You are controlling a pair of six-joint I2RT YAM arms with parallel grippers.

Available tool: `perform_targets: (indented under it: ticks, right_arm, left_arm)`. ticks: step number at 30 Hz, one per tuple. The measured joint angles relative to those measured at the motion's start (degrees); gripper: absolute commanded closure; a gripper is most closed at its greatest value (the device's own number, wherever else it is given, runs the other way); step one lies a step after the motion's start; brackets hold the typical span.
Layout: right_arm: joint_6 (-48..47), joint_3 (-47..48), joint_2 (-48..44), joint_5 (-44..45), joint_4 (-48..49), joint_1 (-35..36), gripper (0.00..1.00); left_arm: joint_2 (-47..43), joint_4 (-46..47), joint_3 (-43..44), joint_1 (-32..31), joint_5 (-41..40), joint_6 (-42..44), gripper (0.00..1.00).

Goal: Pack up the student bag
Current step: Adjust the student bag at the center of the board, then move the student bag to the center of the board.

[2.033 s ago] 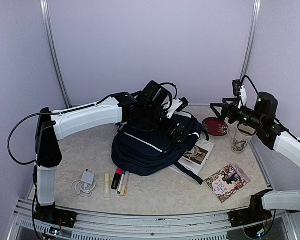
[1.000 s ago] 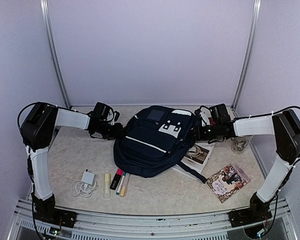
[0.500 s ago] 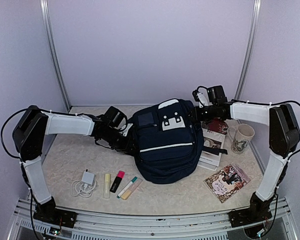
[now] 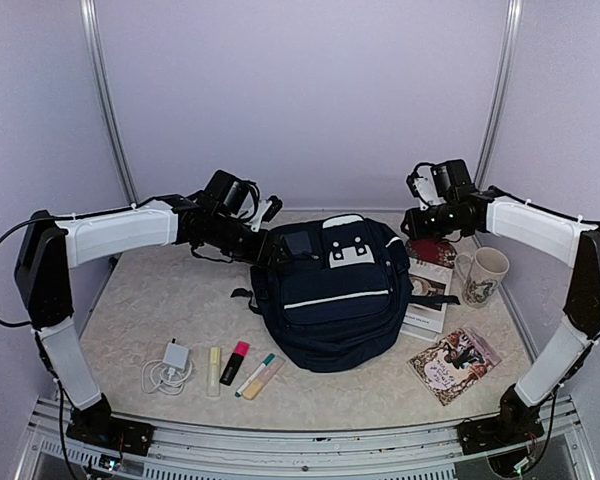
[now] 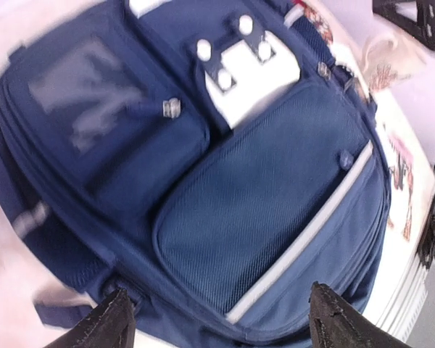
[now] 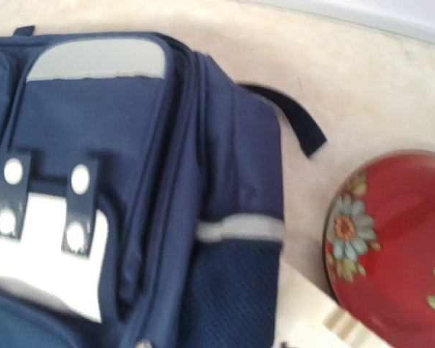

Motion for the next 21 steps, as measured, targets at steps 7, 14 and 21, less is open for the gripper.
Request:
perform_targets:
  ticks: [7,14,21]
  right_arm:
    - [1.90,-6.05,-4.22,-2.47,-1.53,1.27,0.74]
    - [4.22,-11.74,-4.24,-5.64,-1.88,2.80,0.78]
    - [6.51,-14.60,-4.74,-8.83,-1.03,4.13,0.78]
  left_arm:
    - [7.69,1.18,7.43,2.93,-0.39,-1.20,0.10]
    - [15.93,3.58,10.03,8.46,-0.72,-4.48,0.01]
    - [22.75,5.81,13.16,11.30,-0.28,-6.95,0.01]
